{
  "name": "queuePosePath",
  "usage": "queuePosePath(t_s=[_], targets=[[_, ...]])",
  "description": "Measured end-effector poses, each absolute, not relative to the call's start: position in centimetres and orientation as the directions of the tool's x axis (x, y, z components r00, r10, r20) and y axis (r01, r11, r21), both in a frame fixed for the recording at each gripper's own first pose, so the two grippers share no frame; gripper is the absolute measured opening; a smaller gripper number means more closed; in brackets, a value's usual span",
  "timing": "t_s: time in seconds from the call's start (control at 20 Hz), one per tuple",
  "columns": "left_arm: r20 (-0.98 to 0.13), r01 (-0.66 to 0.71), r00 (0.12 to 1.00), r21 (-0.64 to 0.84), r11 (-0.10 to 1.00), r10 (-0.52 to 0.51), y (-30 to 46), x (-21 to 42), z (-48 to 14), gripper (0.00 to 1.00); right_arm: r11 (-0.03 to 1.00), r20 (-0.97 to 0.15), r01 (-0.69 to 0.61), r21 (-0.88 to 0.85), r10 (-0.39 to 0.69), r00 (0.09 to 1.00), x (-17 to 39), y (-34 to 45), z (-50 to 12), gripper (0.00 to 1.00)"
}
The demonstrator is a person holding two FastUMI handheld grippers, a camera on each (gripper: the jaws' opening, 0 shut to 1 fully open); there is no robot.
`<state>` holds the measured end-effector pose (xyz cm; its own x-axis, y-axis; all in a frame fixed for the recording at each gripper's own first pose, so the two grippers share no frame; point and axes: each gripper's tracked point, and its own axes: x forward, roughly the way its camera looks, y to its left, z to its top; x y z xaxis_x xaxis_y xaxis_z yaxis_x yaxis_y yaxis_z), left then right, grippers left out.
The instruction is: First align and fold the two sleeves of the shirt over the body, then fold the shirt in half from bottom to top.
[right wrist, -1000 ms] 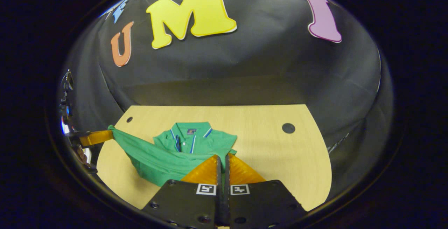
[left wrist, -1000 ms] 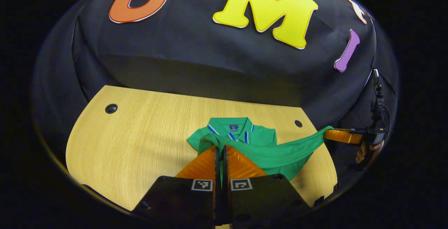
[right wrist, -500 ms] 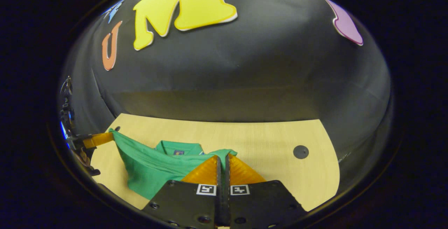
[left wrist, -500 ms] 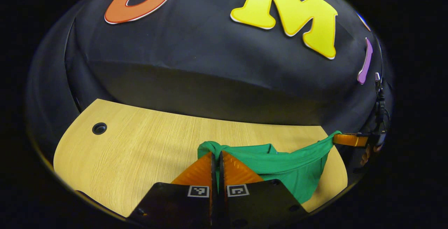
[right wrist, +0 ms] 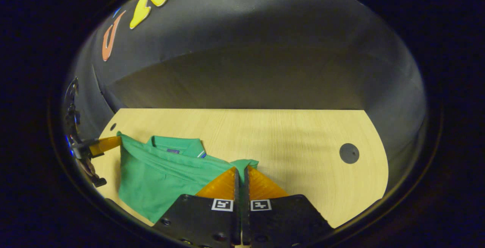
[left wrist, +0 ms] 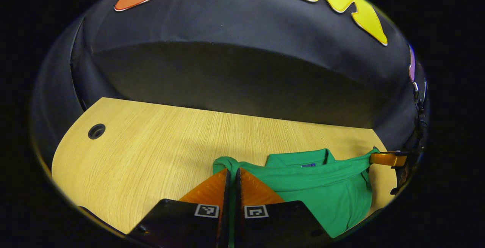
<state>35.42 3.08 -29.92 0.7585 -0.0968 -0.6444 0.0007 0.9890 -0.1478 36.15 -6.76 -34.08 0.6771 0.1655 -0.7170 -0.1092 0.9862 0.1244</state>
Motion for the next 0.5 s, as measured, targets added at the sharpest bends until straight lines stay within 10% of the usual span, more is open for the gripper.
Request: queuePosePath(t_s=[0.1,0.2,0.25,0.35,0.5], targets=[[-0.649,-0.008,0.756,-0.144,0.99,-0.088,3.0,35.4,-29.9,0.22,0.987,-0.725,-0.108,0.116,0.159,0.67,35.6,-6.5,-34.1,0.08],[-0.644,-0.015,0.761,-0.135,0.991,-0.076,2.9,35.0,-29.0,0.9,0.988,-0.721,-0.107,0.111,0.154,0.675,35.2,-6.5,-33.8,0.17],[-0.633,-0.02,0.771,-0.139,0.99,-0.073,2.8,34.8,-28.2,0.8,0.99,-0.716,-0.09,0.104,0.138,0.684,34.7,-6.8,-33.1,0.24],[-0.606,-0.033,0.794,-0.135,0.99,-0.056,3.4,34.2,-25.7,1.0,0.993,-0.691,-0.081,0.09,0.12,0.713,33.7,-6.8,-30.9,0.59],[-0.542,-0.031,0.84,-0.111,0.993,-0.034,3.6,33.2,-21.3,1.0,0.995,-0.628,-0.087,0.05,0.099,0.772,31.9,-6.6,-26.2,0.99]])
